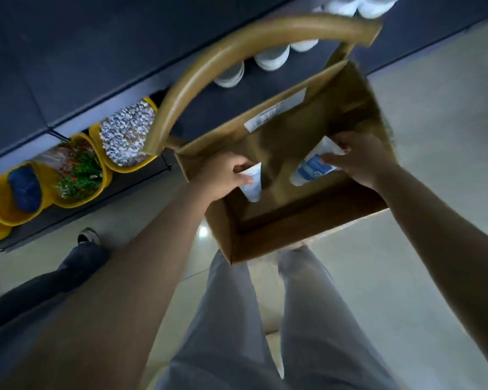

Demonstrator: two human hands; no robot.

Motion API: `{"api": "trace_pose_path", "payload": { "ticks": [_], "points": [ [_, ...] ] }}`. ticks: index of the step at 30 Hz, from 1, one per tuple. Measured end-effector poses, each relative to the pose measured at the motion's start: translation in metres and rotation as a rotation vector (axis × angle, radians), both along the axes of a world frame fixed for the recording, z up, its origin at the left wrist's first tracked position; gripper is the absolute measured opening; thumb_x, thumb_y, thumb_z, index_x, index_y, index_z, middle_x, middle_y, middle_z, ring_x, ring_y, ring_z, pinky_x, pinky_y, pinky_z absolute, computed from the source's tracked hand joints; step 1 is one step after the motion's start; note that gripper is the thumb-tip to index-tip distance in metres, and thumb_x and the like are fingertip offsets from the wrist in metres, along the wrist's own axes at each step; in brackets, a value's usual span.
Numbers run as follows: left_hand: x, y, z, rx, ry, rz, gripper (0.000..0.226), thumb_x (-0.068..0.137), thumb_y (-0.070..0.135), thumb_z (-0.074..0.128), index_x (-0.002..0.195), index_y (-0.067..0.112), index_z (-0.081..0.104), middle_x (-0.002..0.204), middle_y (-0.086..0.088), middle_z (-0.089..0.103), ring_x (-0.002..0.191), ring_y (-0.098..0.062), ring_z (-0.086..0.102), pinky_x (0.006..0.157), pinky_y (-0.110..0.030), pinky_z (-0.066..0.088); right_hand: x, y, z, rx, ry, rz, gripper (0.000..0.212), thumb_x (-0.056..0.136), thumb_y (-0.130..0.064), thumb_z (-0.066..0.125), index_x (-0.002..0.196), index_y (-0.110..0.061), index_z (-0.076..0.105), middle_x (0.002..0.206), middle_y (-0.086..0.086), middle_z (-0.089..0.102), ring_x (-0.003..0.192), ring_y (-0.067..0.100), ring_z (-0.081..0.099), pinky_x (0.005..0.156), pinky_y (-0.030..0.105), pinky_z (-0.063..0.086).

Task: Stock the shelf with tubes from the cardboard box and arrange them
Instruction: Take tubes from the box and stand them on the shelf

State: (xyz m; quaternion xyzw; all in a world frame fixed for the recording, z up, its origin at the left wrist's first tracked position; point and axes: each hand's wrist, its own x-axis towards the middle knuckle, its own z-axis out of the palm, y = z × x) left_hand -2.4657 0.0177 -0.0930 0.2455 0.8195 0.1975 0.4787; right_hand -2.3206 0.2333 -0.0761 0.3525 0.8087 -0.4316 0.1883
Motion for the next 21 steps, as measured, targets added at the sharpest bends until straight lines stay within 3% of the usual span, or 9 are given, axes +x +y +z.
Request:
{"api": "trace_pose_path", "payload": {
  "ticks": [3, 5, 8, 11, 13, 16, 19, 21],
  "points": [
    [0.011, -0.004, 0.075, 0.103, 0.093, 0.126, 0.021, 0.085, 0.021, 0.067, 0.099, 0.006, 0.067, 0.073, 0.010, 0.050, 0.069, -0.002, 0.048, 0.060, -0.010, 0.032, 0.009, 0.011, 0.074, -0.010, 0.110, -0.116, 0.030, 0.087, -0.036, 0.065, 0.108, -0.016, 0.066, 0.106, 0.001, 0.068, 0.095, 0.019, 0.063, 0.087, 0.036, 0.053],
    [0.022, -0.008, 0.122, 0.173, 0.139, 0.199, 0.017, 0.087, 0.023, 0.066, 0.097, 0.009, 0.067, 0.072, 0.012, 0.049, 0.068, -0.001, 0.047, 0.057, -0.006, 0.030, 0.013, 0.013, 0.122, -0.030, 0.235, -0.190, 0.023, 0.087, -0.032, 0.065, 0.103, -0.015, 0.067, 0.096, 0.000, 0.069, 0.084, 0.012, 0.064, 0.074, 0.023, 0.053],
    [0.036, -0.016, 0.181, 0.319, 0.206, 0.311, 0.014, 0.087, 0.028, 0.065, 0.098, 0.021, 0.069, 0.089, -0.007, 0.056, 0.081, -0.016, 0.055, 0.071, -0.020, 0.039, 0.018, 0.005, 0.187, -0.037, 0.412, -0.205, 0.008, 0.088, -0.025, 0.065, 0.094, -0.020, 0.066, 0.083, -0.007, 0.067, 0.073, 0.002, 0.062, 0.059, 0.007, 0.048],
    [0.049, -0.028, 0.237, 0.456, 0.271, 0.440, 0.011, 0.087, 0.028, 0.065, 0.094, 0.036, 0.066, 0.095, -0.008, 0.055, 0.087, -0.017, 0.058, 0.082, -0.034, 0.047, 0.015, -0.008, 0.240, -0.026, 0.549, -0.170, 0.007, 0.087, -0.022, 0.066, 0.091, -0.027, 0.068, 0.087, -0.004, 0.070, 0.082, 0.009, 0.067, 0.072, 0.025, 0.054],
    [0.050, -0.038, 0.272, 0.511, 0.324, 0.490, 0.017, 0.087, 0.026, 0.064, 0.090, 0.043, 0.064, 0.095, -0.010, 0.054, 0.084, -0.015, 0.057, 0.081, -0.028, 0.048, 0.006, -0.021, 0.271, 0.007, 0.594, -0.115, 0.011, 0.086, -0.020, 0.066, 0.084, -0.030, 0.068, 0.084, -0.005, 0.071, 0.083, 0.013, 0.067, 0.075, 0.033, 0.054],
    [0.044, -0.062, 0.314, 0.556, 0.441, 0.523, 0.016, 0.089, 0.023, 0.063, 0.089, 0.039, 0.064, 0.089, -0.003, 0.052, 0.078, -0.008, 0.053, 0.068, -0.017, 0.041, -0.012, -0.046, 0.314, 0.085, 0.624, -0.001, 0.005, 0.086, -0.022, 0.066, 0.084, -0.026, 0.069, 0.081, 0.000, 0.070, 0.080, 0.021, 0.066, 0.066, 0.030, 0.050],
    [0.039, -0.099, 0.347, 0.668, 0.507, 0.590, 0.012, 0.089, 0.022, 0.064, 0.096, 0.030, 0.069, 0.085, 0.001, 0.049, 0.074, -0.002, 0.054, 0.064, -0.012, 0.045, -0.027, -0.080, 0.349, 0.151, 0.692, 0.032, 0.007, 0.085, -0.023, 0.066, 0.090, -0.023, 0.071, 0.082, -0.007, 0.069, 0.077, 0.013, 0.066, 0.062, 0.020, 0.050],
    [0.033, -0.129, 0.363, 0.703, 0.557, 0.620, 0.015, 0.088, 0.021, 0.065, 0.102, 0.025, 0.070, 0.087, -0.001, 0.050, 0.073, 0.000, 0.053, 0.064, -0.012, 0.047, -0.036, -0.109, 0.367, 0.156, 0.748, 0.027, 0.007, 0.084, -0.022, 0.068, 0.089, -0.021, 0.073, 0.084, -0.007, 0.071, 0.079, 0.016, 0.068, 0.070, 0.031, 0.057]
  ]
}}
